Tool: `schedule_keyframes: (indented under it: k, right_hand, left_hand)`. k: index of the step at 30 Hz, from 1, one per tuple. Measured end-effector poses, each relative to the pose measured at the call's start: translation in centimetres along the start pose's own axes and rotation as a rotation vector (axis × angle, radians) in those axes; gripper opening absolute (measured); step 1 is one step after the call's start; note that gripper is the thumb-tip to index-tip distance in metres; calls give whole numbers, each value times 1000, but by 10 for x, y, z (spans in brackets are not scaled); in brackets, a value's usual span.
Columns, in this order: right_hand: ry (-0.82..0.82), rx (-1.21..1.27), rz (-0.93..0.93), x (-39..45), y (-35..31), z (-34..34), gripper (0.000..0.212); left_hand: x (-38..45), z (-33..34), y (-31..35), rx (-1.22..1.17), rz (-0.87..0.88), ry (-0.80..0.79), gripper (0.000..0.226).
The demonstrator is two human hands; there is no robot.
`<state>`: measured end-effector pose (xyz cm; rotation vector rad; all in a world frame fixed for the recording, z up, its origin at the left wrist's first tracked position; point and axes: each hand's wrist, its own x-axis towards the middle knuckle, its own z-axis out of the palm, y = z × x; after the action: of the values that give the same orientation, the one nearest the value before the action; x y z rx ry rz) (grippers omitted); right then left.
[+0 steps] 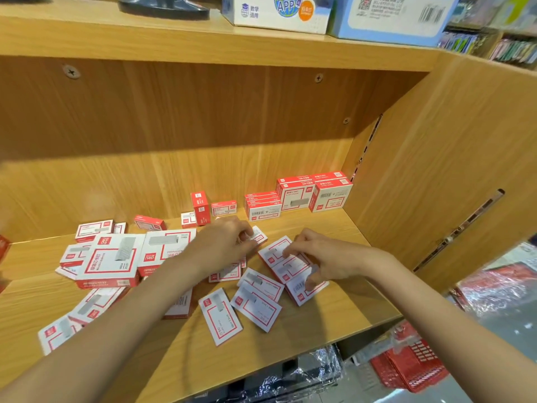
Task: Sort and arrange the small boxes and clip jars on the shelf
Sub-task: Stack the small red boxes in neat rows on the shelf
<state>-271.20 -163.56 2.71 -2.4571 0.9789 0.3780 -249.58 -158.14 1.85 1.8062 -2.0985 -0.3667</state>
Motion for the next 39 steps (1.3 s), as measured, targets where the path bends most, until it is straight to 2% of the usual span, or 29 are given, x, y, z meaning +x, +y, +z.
schedule_keyframes:
  k: [2, 4, 8, 11, 14, 18, 22, 25, 30, 36, 39]
  right_hand:
    - [5, 6, -1, 1, 3, 0, 44]
    - [28, 36, -9, -3, 5, 4, 36]
    - [103, 78, -8, -7, 10, 11, 50]
    - [131, 137, -2, -10, 14, 15, 63]
    - [116, 186, -19, -14, 17, 18, 69]
    - [109, 159, 1, -15, 14, 19, 72]
    - [143, 228, 37, -14, 10, 19, 62]
    - [225, 190, 8, -12, 10, 19, 43]
    - [518, 231, -65, -13, 16, 16, 15]
    - [620, 193, -21, 7, -2, 31, 24]
    - [626, 187, 47, 8, -8, 32, 31]
  left_hand:
    - [4, 10, 11, 49, 32, -53, 30]
    - [10, 20, 18, 105, 52, -123, 31]
    - [17, 32, 24, 130, 1, -204, 39]
    - [16, 36, 27, 98, -51, -184, 46]
    - [13, 39, 31, 85, -34, -161, 44]
    - [9, 37, 36, 17, -29, -152, 36]
    - [8, 30, 36, -41, 9, -91, 27]
    - [6, 26, 33, -35, 7, -25, 21]
    - [5, 23, 27, -133, -24, -72, 22]
    - [3, 25, 25, -212, -15, -141, 47]
    - [4, 30, 24, -222, 0, -56, 35]
